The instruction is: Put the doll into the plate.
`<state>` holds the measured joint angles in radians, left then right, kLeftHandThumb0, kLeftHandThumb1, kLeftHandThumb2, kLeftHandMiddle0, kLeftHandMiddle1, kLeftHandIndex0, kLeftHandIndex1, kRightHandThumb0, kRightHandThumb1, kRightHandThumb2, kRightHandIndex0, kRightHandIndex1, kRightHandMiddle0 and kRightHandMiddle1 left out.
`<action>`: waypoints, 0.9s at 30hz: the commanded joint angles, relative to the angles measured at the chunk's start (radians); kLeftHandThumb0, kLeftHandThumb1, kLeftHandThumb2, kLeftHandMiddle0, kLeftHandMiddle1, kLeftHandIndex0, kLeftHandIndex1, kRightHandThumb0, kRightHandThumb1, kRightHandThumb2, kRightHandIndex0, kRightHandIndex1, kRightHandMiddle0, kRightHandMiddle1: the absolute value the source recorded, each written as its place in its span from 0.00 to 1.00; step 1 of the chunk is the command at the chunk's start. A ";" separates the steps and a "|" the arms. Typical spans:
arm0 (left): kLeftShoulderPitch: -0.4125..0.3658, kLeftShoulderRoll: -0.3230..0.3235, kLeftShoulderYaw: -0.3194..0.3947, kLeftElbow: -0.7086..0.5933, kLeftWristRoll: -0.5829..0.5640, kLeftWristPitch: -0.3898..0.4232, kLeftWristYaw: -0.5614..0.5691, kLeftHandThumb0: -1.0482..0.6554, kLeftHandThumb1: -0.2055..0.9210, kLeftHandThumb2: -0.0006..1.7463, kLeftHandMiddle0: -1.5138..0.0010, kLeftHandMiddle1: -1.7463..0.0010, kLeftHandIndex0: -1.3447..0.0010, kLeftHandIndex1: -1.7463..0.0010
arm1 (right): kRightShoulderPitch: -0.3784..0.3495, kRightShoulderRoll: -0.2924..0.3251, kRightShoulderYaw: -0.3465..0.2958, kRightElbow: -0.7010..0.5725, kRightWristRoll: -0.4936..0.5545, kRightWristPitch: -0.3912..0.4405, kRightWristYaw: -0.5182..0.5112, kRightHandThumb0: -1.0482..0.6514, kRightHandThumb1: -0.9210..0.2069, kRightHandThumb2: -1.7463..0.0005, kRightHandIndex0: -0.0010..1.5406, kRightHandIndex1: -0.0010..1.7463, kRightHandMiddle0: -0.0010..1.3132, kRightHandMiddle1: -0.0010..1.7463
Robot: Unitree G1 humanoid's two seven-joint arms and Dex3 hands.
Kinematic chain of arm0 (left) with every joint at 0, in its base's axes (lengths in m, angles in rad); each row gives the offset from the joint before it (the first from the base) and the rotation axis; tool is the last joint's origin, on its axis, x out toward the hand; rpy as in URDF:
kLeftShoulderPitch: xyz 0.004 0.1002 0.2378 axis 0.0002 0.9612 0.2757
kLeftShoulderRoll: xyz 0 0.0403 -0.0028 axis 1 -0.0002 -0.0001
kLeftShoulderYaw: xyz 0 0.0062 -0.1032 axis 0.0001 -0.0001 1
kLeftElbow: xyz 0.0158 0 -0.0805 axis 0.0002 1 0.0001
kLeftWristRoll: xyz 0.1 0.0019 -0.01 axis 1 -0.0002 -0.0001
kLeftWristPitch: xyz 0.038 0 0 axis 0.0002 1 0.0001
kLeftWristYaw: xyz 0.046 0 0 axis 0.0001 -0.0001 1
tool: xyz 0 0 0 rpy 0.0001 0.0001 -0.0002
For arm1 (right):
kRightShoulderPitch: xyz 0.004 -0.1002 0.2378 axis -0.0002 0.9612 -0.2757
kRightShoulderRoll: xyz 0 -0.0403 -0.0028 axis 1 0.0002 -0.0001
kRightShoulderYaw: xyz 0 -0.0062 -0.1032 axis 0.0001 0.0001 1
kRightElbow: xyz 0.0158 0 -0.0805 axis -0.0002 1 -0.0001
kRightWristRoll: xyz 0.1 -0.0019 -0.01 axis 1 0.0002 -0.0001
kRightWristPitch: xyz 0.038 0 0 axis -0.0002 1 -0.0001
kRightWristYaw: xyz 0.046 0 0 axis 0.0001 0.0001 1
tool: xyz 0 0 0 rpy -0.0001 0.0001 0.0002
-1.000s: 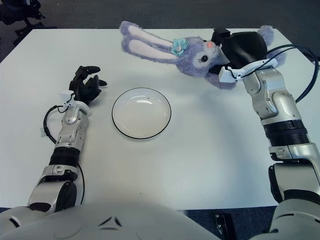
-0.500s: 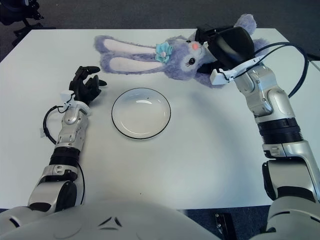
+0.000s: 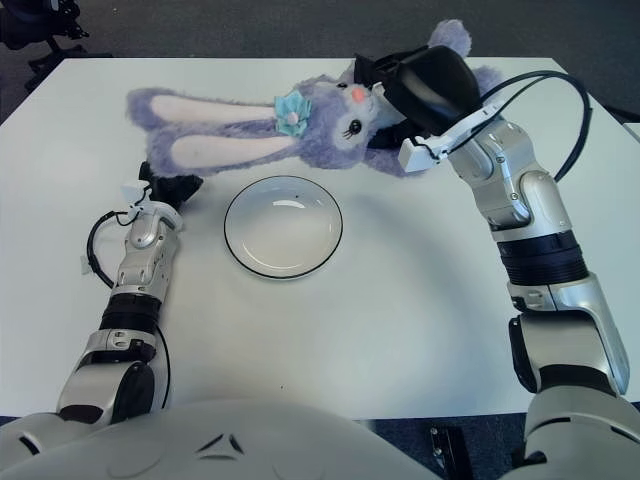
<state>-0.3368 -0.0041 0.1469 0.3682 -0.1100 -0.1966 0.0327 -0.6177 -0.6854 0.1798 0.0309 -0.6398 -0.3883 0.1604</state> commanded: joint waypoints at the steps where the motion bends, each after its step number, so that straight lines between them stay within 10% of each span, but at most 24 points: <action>1: 0.027 -0.009 -0.007 -0.001 0.009 0.017 0.011 0.61 0.81 0.36 0.64 0.11 0.70 0.22 | -0.011 0.023 0.010 -0.022 0.031 -0.007 0.031 0.37 0.41 0.35 0.47 1.00 0.37 1.00; 27: 0.017 -0.017 -0.020 0.000 0.026 0.019 0.045 0.61 0.81 0.37 0.65 0.11 0.70 0.22 | -0.012 0.053 0.061 -0.054 0.134 -0.104 0.252 0.38 0.37 0.39 0.45 1.00 0.35 1.00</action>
<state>-0.3351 -0.0142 0.1307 0.3569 -0.0927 -0.1817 0.0690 -0.6186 -0.6213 0.2427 -0.0076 -0.5495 -0.4817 0.3815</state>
